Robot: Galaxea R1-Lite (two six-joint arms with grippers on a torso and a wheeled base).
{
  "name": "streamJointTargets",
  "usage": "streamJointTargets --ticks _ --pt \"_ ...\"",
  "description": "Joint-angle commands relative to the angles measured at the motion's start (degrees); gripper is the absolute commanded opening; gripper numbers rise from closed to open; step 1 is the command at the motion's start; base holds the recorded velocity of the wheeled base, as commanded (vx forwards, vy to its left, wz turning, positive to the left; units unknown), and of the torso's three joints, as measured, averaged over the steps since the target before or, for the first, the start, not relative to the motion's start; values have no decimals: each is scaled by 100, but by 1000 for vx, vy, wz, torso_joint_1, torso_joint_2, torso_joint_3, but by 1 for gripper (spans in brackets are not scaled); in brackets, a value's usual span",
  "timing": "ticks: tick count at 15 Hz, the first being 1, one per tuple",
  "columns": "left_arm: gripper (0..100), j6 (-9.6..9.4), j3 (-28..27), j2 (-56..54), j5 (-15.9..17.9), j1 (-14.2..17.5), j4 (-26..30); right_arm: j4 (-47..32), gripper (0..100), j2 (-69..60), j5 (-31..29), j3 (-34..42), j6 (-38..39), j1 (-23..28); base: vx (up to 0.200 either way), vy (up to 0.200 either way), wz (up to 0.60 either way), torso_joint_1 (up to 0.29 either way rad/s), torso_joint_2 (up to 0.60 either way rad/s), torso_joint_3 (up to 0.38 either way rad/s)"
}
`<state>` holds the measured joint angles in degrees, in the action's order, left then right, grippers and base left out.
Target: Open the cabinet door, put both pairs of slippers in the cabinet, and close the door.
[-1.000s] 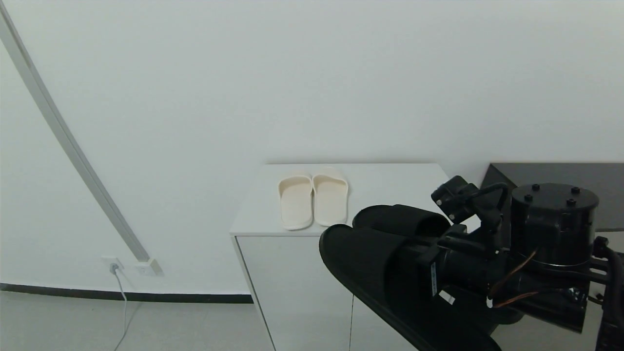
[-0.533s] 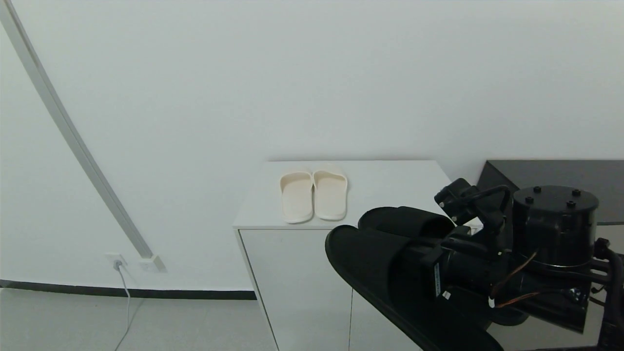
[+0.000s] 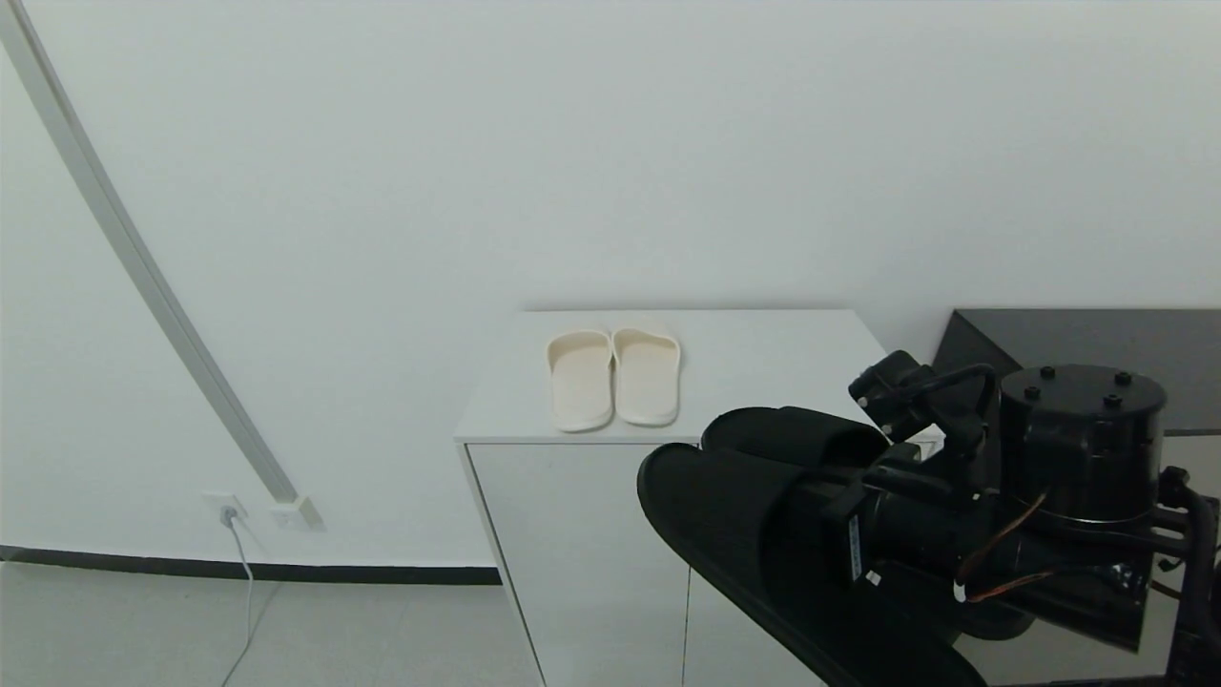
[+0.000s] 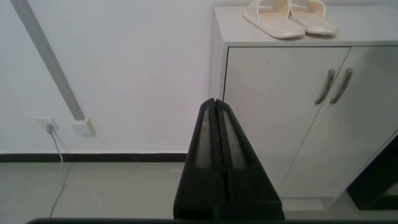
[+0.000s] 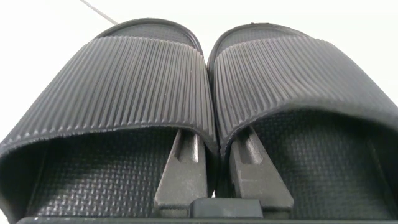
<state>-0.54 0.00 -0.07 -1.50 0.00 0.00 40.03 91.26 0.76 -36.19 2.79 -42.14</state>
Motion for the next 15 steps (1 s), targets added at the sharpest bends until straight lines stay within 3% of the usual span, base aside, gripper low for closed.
streamJointTargets --ticks 1,3,4,15 --pt "0 1 0 7 1 0 0 4 0 32 4 25 2 -4 0 0 0 -154 354 198" --pt "0 1 0 7 9 0 9 4 0 32 4 33 2 -4 0 0 0 -163 383 215" --pt "100 10 0 7 18 0 9 4 0 32 4 42 2 -4 0 0 0 -178 408 217" --pt "100 10 0 7 -26 0 0 84 0 155 39 315 -279 -48 0 0 0 -218 529 306"
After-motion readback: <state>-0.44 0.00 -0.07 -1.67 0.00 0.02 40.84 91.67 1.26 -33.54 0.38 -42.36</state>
